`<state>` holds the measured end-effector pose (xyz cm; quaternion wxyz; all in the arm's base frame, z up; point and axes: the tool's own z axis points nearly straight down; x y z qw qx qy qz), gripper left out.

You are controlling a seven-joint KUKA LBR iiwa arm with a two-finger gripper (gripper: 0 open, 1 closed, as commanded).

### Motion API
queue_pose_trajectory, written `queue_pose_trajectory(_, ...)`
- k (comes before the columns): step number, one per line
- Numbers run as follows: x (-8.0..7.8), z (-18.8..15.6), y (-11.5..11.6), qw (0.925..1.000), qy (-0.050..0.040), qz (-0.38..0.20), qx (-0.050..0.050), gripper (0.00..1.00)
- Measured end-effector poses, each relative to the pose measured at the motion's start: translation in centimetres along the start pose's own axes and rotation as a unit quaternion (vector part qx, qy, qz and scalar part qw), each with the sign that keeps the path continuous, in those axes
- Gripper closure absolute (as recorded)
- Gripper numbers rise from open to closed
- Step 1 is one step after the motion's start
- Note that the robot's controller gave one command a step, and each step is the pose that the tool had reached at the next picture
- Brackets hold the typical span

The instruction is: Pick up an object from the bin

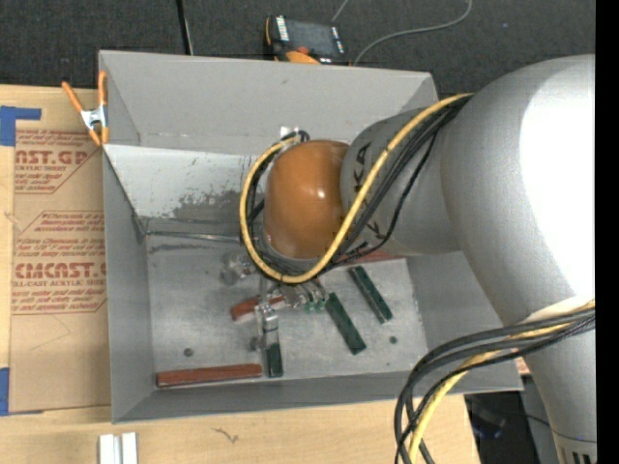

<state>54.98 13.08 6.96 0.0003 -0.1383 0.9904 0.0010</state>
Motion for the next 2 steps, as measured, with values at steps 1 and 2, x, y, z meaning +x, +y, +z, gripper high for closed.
queue_pose_trajectory(1,0.0,0.0,0.0,1.0,-0.0002,0.0,0.0,1.0)
queue_pose_trajectory(2,-2.4,-14.4,0.9,0.9999,-0.0056,0.015,0.001,1.0)
